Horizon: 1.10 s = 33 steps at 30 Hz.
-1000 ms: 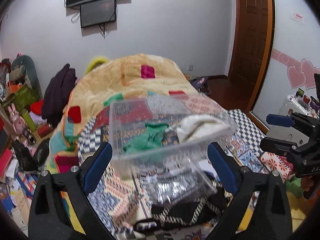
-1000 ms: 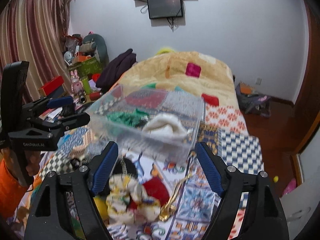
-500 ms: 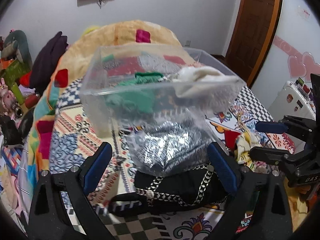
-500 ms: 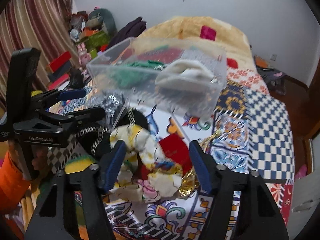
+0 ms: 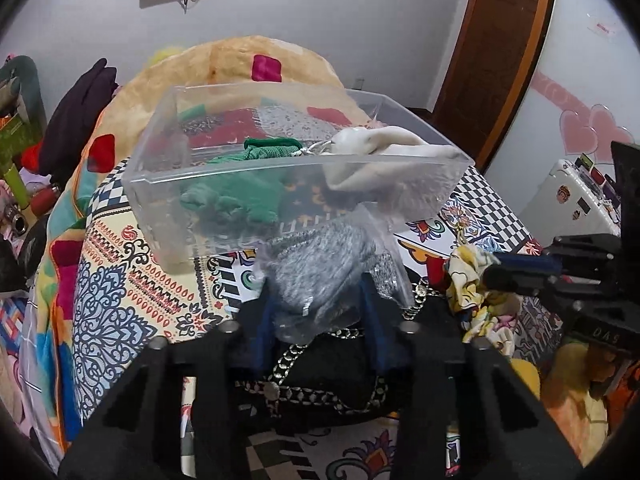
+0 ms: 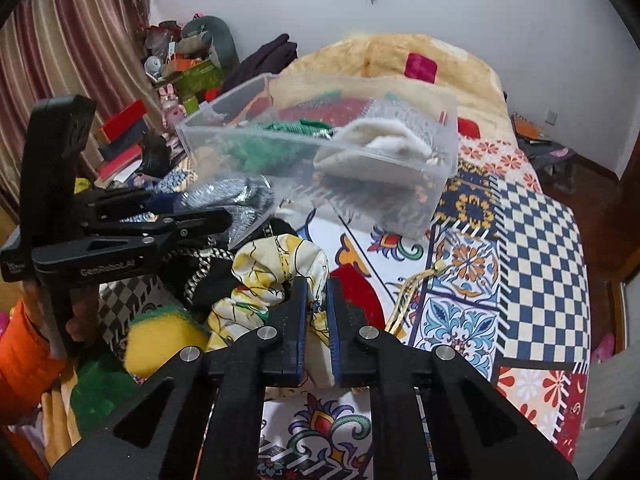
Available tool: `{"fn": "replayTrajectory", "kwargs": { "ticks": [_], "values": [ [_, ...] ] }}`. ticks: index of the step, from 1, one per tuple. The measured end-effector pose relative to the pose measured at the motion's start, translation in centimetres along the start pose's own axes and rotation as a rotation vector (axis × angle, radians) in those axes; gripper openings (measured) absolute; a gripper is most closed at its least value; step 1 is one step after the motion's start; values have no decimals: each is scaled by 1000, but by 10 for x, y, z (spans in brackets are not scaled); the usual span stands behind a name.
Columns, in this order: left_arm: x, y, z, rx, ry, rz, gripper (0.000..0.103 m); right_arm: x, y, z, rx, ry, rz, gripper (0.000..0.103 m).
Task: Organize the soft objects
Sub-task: 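Grasp the floral scrunchie with the right tool while the left tool carries the silver bag to the box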
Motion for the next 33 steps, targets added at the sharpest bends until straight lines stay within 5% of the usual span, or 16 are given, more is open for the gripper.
{"fn": "replayTrajectory", "kwargs": {
  "ticks": [9, 14, 18, 25, 27, 33],
  "values": [
    [0, -14, -38, 101, 8, -8, 30, 5, -23, -31, 103, 47, -8, 6],
    [-3, -22, -57, 148, 12, -11, 30, 6, -26, -26, 80, 68, -32, 8],
    [-6, -24, -65, 159, 18, -25, 30, 14, -12, -2, -12, 44, -2, 34],
    [-11, -23, -63, 161, 13, -39, 30, 15, 9, 24, -112, 48, -30, 31],
    [-12, -23, -63, 162, 13, -42, 30, 17, 11, 25, -113, 41, -25, 12],
    [-17, -29, -71, 186, 4, -61, 30, 19, 0, 1, -33, 57, -16, 8]
  ]
}}
Point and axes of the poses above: each gripper's, at about its wrist camera, not at the fingertips, and z roughly the way its jaws point, x to its right, y to its underside, the point moved 7 cm from there along z, roughly the way its jaws point, and after that the axes turned 3 degrees about -z, right-handed, at the moved point
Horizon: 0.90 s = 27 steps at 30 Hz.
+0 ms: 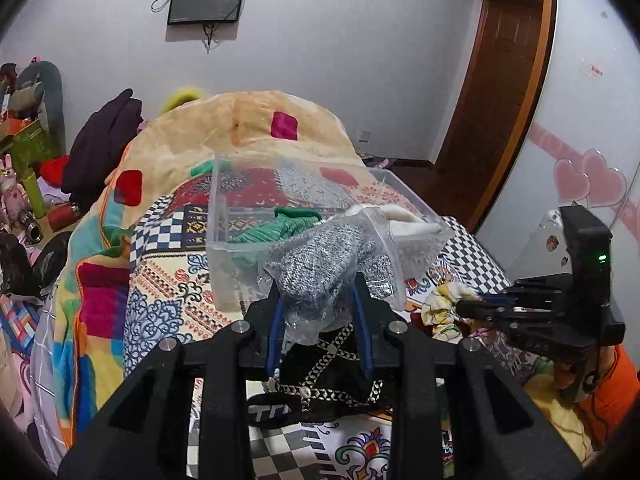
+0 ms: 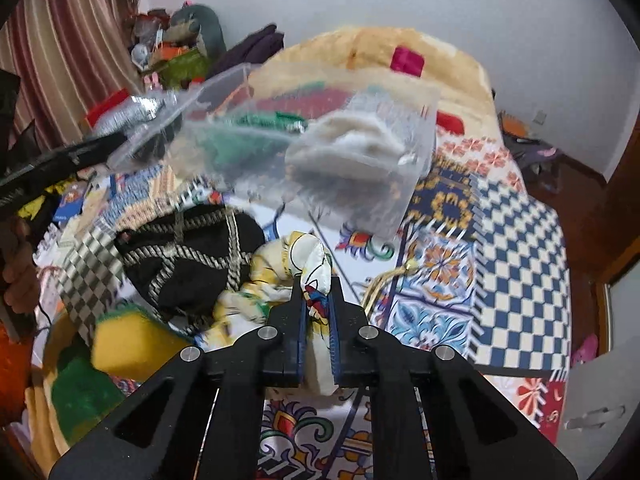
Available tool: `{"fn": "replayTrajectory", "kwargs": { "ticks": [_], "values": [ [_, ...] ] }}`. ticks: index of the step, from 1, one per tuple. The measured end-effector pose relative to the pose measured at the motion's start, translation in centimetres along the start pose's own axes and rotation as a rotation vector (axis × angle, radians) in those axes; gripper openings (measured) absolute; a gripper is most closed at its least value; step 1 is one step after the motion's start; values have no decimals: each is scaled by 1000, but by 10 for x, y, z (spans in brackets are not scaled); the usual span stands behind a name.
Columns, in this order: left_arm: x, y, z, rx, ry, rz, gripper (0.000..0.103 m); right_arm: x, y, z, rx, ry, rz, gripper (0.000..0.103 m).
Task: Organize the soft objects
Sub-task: 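Grasp the floral scrunchie with the right tool while the left tool carries the silver bag to the box, then lower the silver bag and scrunchie into the clear box and open both tools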
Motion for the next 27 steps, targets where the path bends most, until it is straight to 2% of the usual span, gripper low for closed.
{"fn": "replayTrajectory", "kwargs": {
  "ticks": [8, 14, 19, 27],
  "values": [
    [-7, -32, -13, 83, -38, 0, 30, 9, -48, -52, 173, 56, 15, 8],
    [-10, -57, -7, 110, -90, 31, 30, 18, -89, -65, 272, 111, 58, 8],
    [-10, -67, 14, 87, -116, 75, 30, 25, -113, -49, 289, 117, 70, 9],
    [-8, -56, 72, -46, -83, 99, 30, 25, -119, -1, 231, 103, 43, 9]
  ]
}}
Point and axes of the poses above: each gripper's, at about its wrist camera, not at the fingertips, and z roughly the way its jaws point, x to its right, y to its underside, the point moved 7 cm from there along z, roughly the way its jaws point, and after that the axes turned 3 degrees about -z, right-handed, at the moved point
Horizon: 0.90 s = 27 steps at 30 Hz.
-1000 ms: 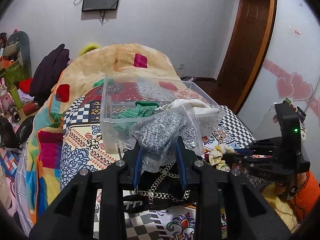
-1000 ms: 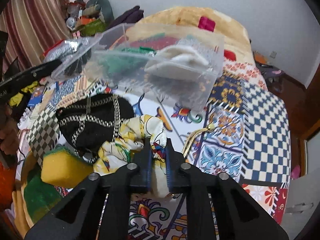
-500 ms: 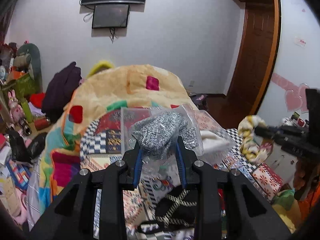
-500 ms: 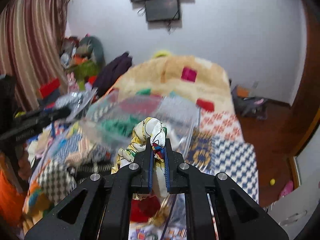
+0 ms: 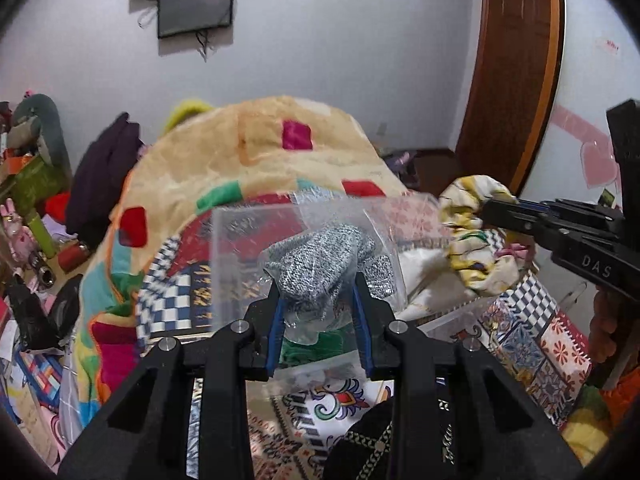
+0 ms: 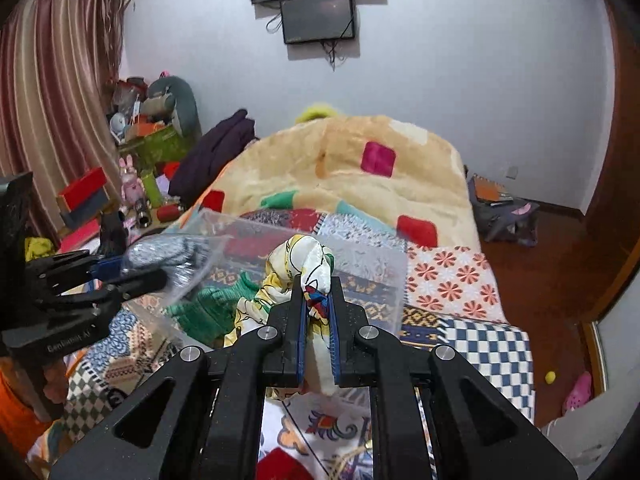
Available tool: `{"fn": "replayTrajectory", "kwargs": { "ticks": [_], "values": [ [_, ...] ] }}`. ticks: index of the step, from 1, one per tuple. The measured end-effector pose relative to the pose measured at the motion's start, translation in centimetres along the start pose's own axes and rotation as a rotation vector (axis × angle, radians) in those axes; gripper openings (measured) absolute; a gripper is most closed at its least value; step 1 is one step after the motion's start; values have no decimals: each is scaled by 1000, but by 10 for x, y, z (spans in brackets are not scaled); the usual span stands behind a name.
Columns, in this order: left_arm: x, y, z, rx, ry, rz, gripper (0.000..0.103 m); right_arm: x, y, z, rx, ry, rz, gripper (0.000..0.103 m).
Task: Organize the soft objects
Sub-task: 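Lower the silver bag and scrunchie into the clear box and open both tools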
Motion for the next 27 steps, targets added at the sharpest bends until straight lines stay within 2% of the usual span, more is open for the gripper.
{"fn": "replayTrajectory", "kwargs": {
  "ticks": [8, 10, 12, 14, 15, 19, 24, 27],
  "values": [
    [11, 11, 44, -89, 23, 35, 30, -5, 21, 33, -78, -2, -46, 11],
    [14, 14, 48, -95, 27, 37, 32, -5, 25, 36, -100, -7, -54, 18],
    [16, 14, 48, -91, 28, 36, 34, -5, 27, 35, -114, -17, -51, 35],
    [18, 13, 47, -93, 34, 38, 38, -4, 27, 33, -112, -16, -49, 44],
    [19, 13, 44, -91, 35, 38, 43, -4, 27, 29, -109, -15, -48, 49],
    [19, 10, 29, -61, 32, 40, 56, -5, 22, 21, -97, -25, -42, 61],
    [16, 4, 0, -7, 23, 34, 69, -8, 16, -4, -57, -5, -54, 82],
    [15, 3, -19, 22, 17, 29, 80, -9, 16, -18, -40, 15, -64, 85]
  ]
}}
Point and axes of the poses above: each gripper's, at about its wrist camera, not at the fingertips, and z roughly the way its jaws point, x to its right, y to its underside, the point moved 7 cm from there along z, roughly the way its jaws point, and after that the axes turned 3 degrees about -z, right-handed, at the moved point
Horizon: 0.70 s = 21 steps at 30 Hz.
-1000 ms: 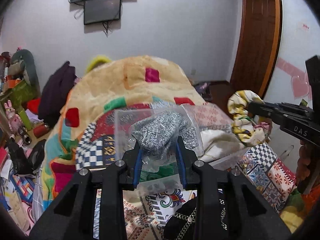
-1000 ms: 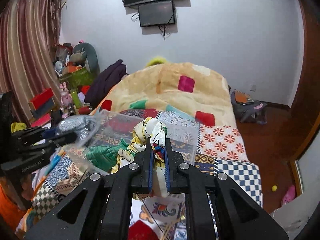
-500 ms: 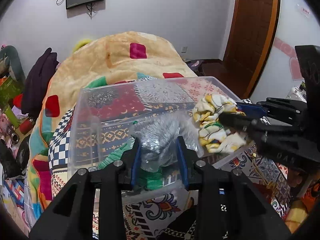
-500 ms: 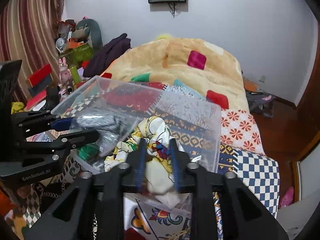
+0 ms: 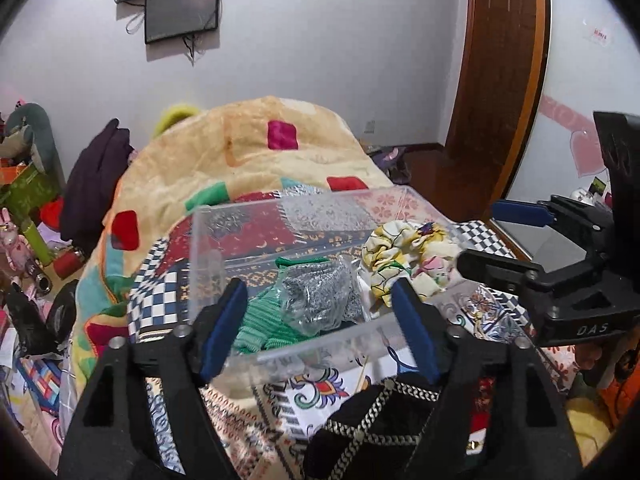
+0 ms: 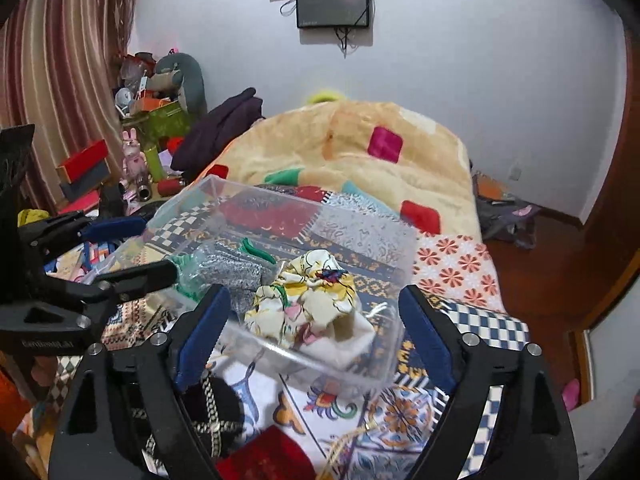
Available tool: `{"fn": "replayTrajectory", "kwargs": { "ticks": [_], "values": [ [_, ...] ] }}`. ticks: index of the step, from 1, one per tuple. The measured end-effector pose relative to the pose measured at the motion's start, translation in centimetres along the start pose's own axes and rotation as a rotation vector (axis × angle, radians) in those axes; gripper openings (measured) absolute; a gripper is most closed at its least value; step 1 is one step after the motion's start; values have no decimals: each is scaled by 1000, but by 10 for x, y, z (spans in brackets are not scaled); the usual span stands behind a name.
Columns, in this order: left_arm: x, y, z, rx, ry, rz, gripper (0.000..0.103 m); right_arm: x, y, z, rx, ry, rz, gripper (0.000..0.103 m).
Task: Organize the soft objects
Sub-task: 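Lower the silver bag and scrunchie into the clear box and open both tools, then grasp the black chain-strap bag with the left tool while the right tool grasps the red pouch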
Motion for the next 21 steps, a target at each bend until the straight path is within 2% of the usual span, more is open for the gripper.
{"fn": "replayTrajectory", "kwargs": {
  "ticks": [2, 4, 6, 12, 21],
  "values": [
    [0, 1, -10, 13, -2, -5, 85, 0, 4, -11, 6, 6, -4, 88],
    [1, 6, -18, 18, -1, -10, 94, 0, 7, -18, 8, 8, -1, 91],
    [2, 13, -24, 13, -7, -8, 96, -1, 14, -26, 6, 6, 3, 94],
    [5, 46, -27, -47, -25, 23, 97, -2, 41, -34, -32, 14, 16, 97],
    [-4, 98, -7, -158, -49, -28, 96, -7, 106, -11, -187, -11, 54, 96]
  ]
}}
Point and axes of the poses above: each gripper's, at about its wrist camera, not at the fingertips, and z roughly the way its jaws point, x to its right, y to its underside, the point moved 7 cm from there along z, roughly the way its jaws point, and after that the axes turned 3 degrees about -z, right-handed, at the moved point
